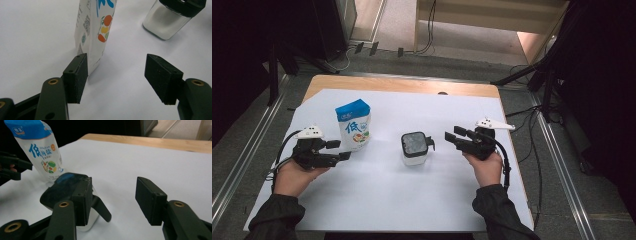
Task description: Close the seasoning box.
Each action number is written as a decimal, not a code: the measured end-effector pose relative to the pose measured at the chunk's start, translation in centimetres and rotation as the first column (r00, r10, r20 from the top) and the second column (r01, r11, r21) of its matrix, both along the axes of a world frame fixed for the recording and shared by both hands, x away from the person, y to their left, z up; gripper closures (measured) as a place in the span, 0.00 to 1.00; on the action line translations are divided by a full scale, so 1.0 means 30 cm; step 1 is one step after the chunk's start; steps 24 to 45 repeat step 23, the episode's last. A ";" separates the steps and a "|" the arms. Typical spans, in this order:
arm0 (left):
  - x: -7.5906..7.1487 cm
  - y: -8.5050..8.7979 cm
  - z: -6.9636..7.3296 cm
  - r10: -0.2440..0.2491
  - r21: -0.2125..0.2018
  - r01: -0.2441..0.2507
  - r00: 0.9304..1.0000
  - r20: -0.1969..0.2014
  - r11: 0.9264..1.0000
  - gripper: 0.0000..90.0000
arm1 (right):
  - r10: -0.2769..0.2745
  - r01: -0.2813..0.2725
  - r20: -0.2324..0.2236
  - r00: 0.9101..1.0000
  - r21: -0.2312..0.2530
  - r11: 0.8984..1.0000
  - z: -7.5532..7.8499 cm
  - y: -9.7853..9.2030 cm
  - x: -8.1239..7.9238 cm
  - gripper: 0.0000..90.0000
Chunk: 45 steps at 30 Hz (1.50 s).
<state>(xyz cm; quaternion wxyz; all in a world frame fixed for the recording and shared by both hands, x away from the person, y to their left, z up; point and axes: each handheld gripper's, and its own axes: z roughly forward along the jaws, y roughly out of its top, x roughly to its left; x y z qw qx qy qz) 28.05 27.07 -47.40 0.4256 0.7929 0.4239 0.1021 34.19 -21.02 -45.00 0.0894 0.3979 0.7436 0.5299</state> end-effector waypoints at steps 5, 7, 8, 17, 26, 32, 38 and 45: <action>0.005 -0.002 -0.003 -0.009 -0.023 0.008 1.000 -0.017 1.000 0.40 | -0.012 0.011 -0.010 1.000 -0.041 0.999 -0.031 -0.037 -0.021 0.53; 0.004 -0.009 -0.001 -0.011 -0.030 0.010 1.000 -0.011 0.999 0.40 | -0.019 0.018 -0.025 1.000 -0.051 0.999 -0.040 -0.049 -0.028 0.52; 0.004 -0.010 0.000 -0.018 -0.025 0.018 1.000 -0.004 1.000 0.40 | -0.022 0.021 -0.022 1.000 -0.046 0.999 -0.043 -0.055 -0.033 0.51; 0.017 -0.017 -0.006 -0.039 -0.007 0.039 0.999 -0.007 0.999 0.40 | -0.049 0.046 -0.044 0.998 -0.059 0.997 -0.076 -0.098 -0.054 0.50; 0.030 -0.019 -0.013 -0.039 -0.003 0.039 0.999 0.000 0.999 0.40 | -0.049 0.045 -0.053 0.997 -0.075 0.996 -0.087 -0.089 -0.051 0.50; 0.030 -0.019 -0.013 -0.039 -0.003 0.039 0.999 0.000 0.999 0.40 | -0.049 0.045 -0.053 0.997 -0.075 0.996 -0.087 -0.089 -0.051 0.50; 0.030 -0.019 -0.013 -0.039 -0.003 0.039 0.999 0.000 0.999 0.40 | -0.049 0.045 -0.053 0.997 -0.075 0.996 -0.087 -0.089 -0.051 0.50; 0.030 -0.019 -0.013 -0.039 -0.003 0.039 0.999 0.000 0.999 0.40 | -0.049 0.045 -0.053 0.997 -0.075 0.996 -0.087 -0.089 -0.051 0.50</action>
